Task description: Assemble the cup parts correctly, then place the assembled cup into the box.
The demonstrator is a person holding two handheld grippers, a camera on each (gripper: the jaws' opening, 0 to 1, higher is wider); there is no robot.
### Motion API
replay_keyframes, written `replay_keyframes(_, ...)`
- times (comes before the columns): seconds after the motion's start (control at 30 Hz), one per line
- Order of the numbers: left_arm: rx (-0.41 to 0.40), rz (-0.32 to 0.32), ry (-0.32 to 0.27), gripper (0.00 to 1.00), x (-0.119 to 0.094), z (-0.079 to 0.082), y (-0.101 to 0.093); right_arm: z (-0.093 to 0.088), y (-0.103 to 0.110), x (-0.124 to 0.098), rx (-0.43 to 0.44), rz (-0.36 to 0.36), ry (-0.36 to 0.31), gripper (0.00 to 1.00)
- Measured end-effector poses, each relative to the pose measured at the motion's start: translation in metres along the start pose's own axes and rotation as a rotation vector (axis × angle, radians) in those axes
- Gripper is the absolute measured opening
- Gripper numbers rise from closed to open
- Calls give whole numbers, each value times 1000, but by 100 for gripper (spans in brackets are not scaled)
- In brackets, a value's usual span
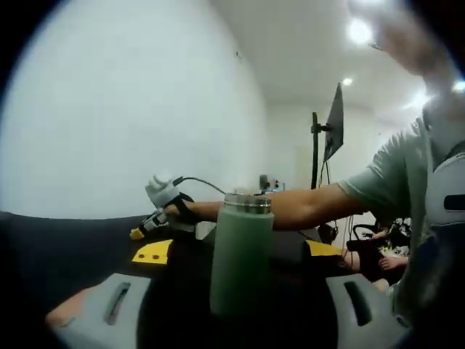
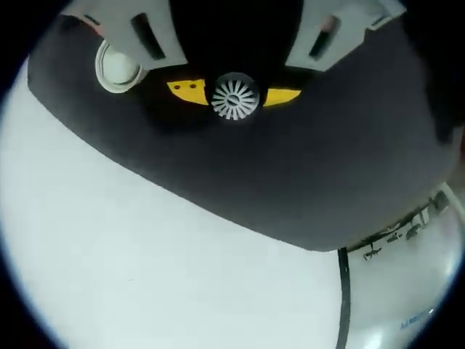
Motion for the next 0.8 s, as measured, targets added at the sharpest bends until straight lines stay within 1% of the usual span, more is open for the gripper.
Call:
replay_keyframes(0.07,-3,9,-4,62,-4,0,1,-3,4,-2,7,0,6,24)
replay_keyframes(0.13,-12,19,-12,61,-10,0,3,-3,3,-4,-2,-5,1,24)
replay_keyframes(0.17,-17,21,-17,60,-12,1,4,-1,-1,-4,-6,-10,-4,24)
replay_keyframes(0.23,-32,25,-49,59,-16,7,4,5,-7,-7,-12,-12,-29,24)
replay_keyframes(0.33,-28,33,-73,58,-22,18,5,24,-17,-18,6,-6,-98,24)
replay_keyframes(0.37,-28,37,-84,57,-23,22,7,27,-12,-27,7,-3,-117,24)
replay_keyframes(0.4,-27,39,-86,57,-24,25,8,32,-11,-33,-2,9,-157,24)
replay_keyframes(0.43,-22,41,-89,57,-26,30,10,36,-11,-44,-1,11,-184,24)
replay_keyframes(0.47,-14,46,-94,56,-27,37,13,41,-11,-53,-9,21,-222,24)
replay_keyframes(0.5,-8,50,-100,55,-28,42,16,43,-8,-63,-4,26,-242,24)
replay_keyframes(0.53,-2,55,-102,54,-29,48,20,48,-7,-76,30,40,-270,22)
replay_keyframes(0.57,3,55,-107,53,-29,51,23,45,-5,-85,71,53,-258,22)
replay_keyframes(0.6,9,58,-111,52,-28,56,27,52,-5,-93,96,73,-302,22)
replay_keyframes(0.67,45,80,-100,50,-26,64,36,57,3,-115,181,160,-336,22)
replay_keyframes(0.7,54,92,-93,50,-24,66,41,56,4,-123,208,170,-337,22)
replay_keyframes(0.73,65,98,-84,49,-21,68,43,55,1,-127,208,154,-338,22)
replay_keyframes(0.77,72,98,-85,48,-19,70,45,54,4,-134,244,179,-336,22)
replay_keyframes(0.8,72,98,-87,48,-16,70,46,54,5,-138,317,214,-334,22)
Point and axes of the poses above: the point that each gripper's makers call its tool centre point, and the gripper's own axes: x roughly forward along the fingers, y roughly to its left, z roughly out of its top, the point moved 4 cm from there along -x, roughly backward along the fingers, and after that the axes turned 13 degrees about -z, right-handed, at the moved point
